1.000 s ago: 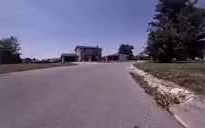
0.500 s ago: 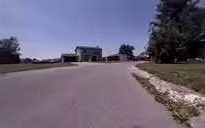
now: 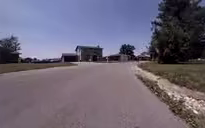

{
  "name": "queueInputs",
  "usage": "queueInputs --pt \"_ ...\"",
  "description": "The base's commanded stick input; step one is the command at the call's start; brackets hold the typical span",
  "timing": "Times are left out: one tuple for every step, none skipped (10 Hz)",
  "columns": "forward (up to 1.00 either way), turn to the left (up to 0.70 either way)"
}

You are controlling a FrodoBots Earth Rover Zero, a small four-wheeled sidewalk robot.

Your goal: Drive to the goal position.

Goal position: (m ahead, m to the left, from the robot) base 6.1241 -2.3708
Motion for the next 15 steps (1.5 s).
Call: queueInputs --pt "0.7 0.0" --pt "0.7 0.0" --pt "0.7 0.0" --pt "0.7 0.0" --pt "0.7 0.0" --pt "0.7 0.0" --pt "0.7 0.0" --pt "0.7 0.0" --pt "0.7 0.0" --pt "0.7 0.0" --pt "0.7 0.0" --pt "0.7 0.0" --pt "0.7 0.0" --pt "0.7 0.0" --pt "0.7 -0.34"
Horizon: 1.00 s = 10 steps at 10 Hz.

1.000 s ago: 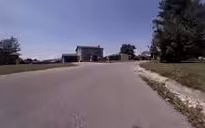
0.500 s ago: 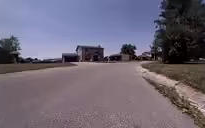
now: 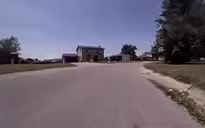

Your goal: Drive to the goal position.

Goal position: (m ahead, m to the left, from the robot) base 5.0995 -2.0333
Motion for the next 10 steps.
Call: queueInputs --pt "0.7 -0.35" --pt "0.7 -0.35" --pt "0.7 -0.35" --pt "0.7 -0.23" --pt "0.7 0.0" --pt "0.7 0.0" --pt "0.7 0.0" --pt "0.7 0.0" --pt "0.7 0.0" --pt "0.7 0.0"
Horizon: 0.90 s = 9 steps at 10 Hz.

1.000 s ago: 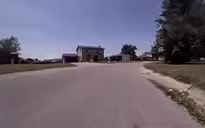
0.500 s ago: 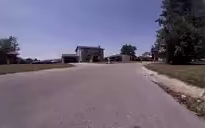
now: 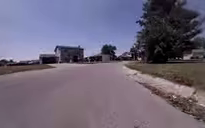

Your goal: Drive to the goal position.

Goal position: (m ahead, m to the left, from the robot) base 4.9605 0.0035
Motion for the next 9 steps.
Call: queueInputs --pt "0.7 0.0" --pt "0.7 0.0" --pt "0.7 0.0" --pt "0.7 0.0" --pt "0.7 0.0" --pt "0.7 0.0" --pt "0.7 0.0" --pt "0.7 0.0" --pt "0.7 0.0"
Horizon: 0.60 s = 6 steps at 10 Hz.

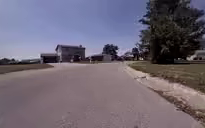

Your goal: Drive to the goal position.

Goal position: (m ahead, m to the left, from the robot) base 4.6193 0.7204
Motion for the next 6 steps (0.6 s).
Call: queueInputs --pt "0.7 0.0" --pt "0.7 0.0" --pt "0.7 0.0" --pt "0.7 0.0" --pt "0.7 0.0" --pt "0.7 0.0"
